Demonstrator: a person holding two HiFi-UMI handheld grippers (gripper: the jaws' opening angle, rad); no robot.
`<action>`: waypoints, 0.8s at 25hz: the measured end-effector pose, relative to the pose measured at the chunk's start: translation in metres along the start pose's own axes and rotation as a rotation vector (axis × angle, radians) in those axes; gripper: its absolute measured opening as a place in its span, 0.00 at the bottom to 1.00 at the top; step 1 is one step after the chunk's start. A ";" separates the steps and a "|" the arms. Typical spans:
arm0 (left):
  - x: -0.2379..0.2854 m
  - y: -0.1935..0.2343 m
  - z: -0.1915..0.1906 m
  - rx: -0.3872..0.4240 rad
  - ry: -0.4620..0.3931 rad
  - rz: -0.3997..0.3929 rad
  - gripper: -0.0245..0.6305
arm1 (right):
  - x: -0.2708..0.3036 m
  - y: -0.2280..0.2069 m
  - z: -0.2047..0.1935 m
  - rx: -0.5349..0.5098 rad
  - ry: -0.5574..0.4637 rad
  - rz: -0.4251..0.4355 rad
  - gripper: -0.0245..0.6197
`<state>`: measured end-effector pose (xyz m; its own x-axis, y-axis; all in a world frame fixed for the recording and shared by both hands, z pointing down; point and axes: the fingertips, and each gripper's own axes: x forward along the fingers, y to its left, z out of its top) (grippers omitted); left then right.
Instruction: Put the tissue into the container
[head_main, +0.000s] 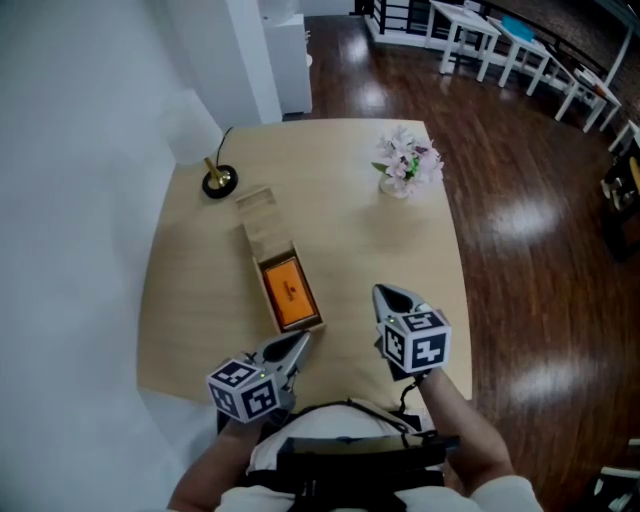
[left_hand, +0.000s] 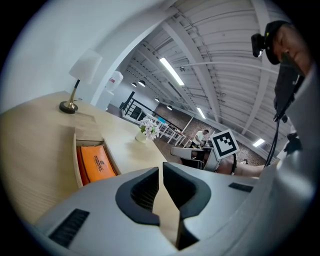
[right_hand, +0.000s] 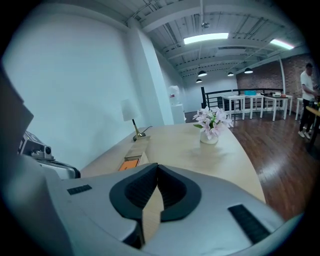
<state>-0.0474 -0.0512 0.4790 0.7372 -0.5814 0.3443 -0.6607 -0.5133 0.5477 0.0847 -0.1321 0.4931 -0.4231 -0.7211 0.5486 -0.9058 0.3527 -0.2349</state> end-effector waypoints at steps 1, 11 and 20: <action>0.001 0.000 0.000 0.007 0.004 0.005 0.04 | -0.002 -0.005 0.000 0.005 -0.001 -0.007 0.04; 0.007 -0.013 -0.009 0.070 0.053 0.003 0.04 | -0.025 -0.035 -0.003 0.053 -0.016 -0.051 0.04; 0.007 -0.019 -0.015 0.079 0.072 -0.002 0.04 | -0.037 -0.036 -0.008 0.039 -0.018 -0.047 0.04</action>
<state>-0.0276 -0.0363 0.4830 0.7450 -0.5345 0.3990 -0.6661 -0.5641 0.4879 0.1330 -0.1132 0.4879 -0.3798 -0.7473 0.5453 -0.9249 0.2948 -0.2403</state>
